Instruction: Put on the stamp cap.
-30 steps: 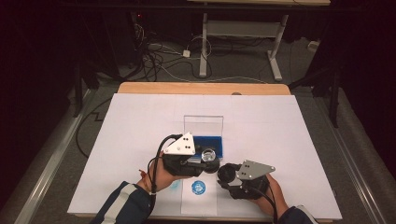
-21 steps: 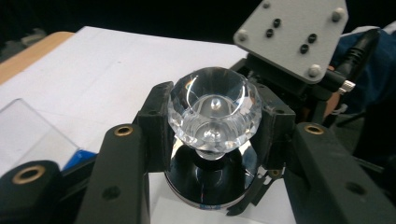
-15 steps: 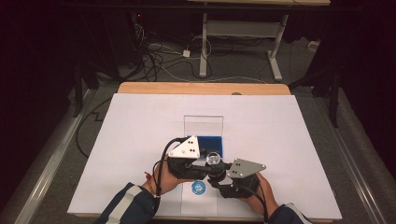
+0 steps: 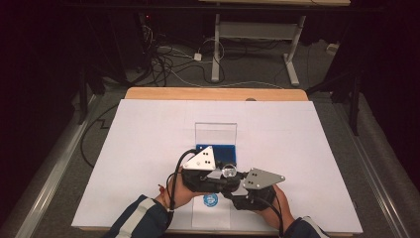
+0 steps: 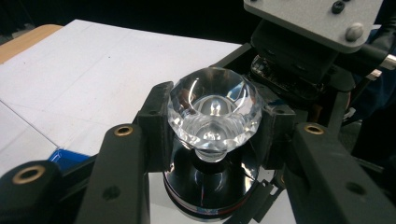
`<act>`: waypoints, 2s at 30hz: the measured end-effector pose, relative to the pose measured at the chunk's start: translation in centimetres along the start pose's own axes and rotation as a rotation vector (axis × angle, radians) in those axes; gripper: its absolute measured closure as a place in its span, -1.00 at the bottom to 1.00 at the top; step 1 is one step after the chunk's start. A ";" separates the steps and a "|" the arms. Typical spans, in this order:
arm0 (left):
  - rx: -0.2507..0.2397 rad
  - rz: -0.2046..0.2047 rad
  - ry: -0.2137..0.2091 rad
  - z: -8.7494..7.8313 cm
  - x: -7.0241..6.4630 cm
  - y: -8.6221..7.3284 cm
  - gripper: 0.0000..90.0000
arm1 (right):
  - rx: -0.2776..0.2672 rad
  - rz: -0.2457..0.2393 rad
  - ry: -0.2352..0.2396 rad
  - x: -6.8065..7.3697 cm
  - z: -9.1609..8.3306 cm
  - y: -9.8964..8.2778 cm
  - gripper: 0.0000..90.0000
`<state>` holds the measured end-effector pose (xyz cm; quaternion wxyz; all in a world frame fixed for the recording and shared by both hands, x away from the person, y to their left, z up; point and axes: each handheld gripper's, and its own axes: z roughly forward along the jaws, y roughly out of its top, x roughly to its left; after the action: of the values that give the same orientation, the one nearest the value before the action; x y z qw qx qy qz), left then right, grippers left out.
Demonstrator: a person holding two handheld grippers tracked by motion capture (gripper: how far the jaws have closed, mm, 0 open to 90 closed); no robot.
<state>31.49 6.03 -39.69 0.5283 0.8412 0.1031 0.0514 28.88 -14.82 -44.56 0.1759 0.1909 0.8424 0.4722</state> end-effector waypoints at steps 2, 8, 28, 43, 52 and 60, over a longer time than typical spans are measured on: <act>-0.002 -0.006 0.005 0.1 0.0 -0.1 0.20 | -0.007 -0.001 -0.001 0.0 -0.1 0.0 -0.15; -0.017 -0.015 -0.002 0.2 0.1 -0.2 0.20 | -0.010 0.014 -0.002 -0.1 -0.2 0.0 -0.15; -0.008 0.034 -0.029 0.4 -0.6 -0.7 0.20 | 0.022 0.034 0.072 0.0 -0.2 -0.1 -0.14; -0.042 0.071 -0.039 0.2 -1.0 -0.8 0.21 | -0.005 0.048 0.100 0.3 -0.5 0.0 -0.14; -0.035 0.109 -0.036 0.0 -1.2 -0.9 0.21 | -0.013 0.070 0.116 0.3 -0.5 -0.1 -0.14; -0.024 0.086 -0.041 0.3 -0.9 -1.0 0.20 | 0.001 0.064 0.111 0.3 -0.4 -0.2 -0.14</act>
<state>30.59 6.01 -40.73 0.5375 0.8394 0.0554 0.0581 28.43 -15.06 -44.60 0.1135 0.1911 0.8446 0.4870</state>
